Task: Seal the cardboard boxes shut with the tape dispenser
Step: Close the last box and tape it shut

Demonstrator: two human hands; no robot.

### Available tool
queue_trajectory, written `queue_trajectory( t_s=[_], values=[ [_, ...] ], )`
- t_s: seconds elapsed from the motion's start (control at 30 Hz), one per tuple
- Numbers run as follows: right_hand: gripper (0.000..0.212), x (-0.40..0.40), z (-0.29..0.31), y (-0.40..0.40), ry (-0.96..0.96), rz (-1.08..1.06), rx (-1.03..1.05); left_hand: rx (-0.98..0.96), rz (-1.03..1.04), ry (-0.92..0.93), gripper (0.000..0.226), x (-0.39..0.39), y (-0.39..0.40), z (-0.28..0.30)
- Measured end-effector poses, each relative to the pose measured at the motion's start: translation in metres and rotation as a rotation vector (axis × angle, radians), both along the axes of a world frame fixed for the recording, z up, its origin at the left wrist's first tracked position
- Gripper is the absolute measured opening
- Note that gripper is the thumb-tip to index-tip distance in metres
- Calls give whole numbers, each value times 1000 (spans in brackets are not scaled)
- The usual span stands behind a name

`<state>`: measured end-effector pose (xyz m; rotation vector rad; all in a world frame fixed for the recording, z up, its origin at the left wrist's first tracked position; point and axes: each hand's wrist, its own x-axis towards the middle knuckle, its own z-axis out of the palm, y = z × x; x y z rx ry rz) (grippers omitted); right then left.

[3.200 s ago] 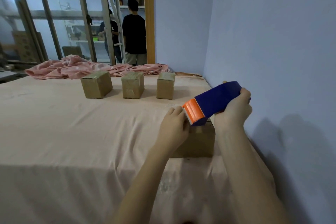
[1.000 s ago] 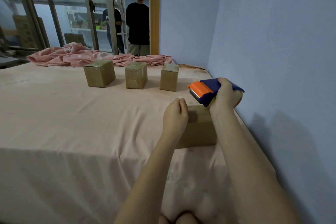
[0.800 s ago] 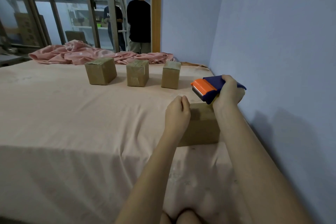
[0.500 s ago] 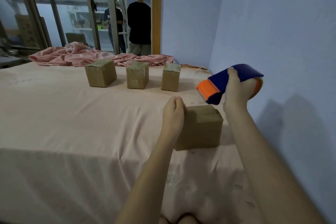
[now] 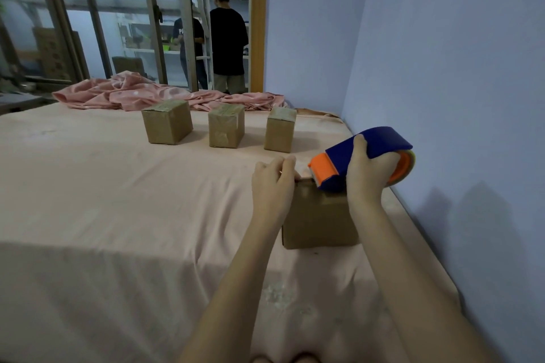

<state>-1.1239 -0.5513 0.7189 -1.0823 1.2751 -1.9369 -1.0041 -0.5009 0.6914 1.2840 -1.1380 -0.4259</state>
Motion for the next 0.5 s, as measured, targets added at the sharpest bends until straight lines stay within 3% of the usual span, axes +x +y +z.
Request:
queue_trajectory(
  t_s=[0.33,0.5],
  values=[
    [47,12,11,-1,163,-5,11,325,-101,37,22,23,-6,6],
    [49,15,8,-1,261,1,42,332,-111,101,29,27,-2,3]
  ],
)
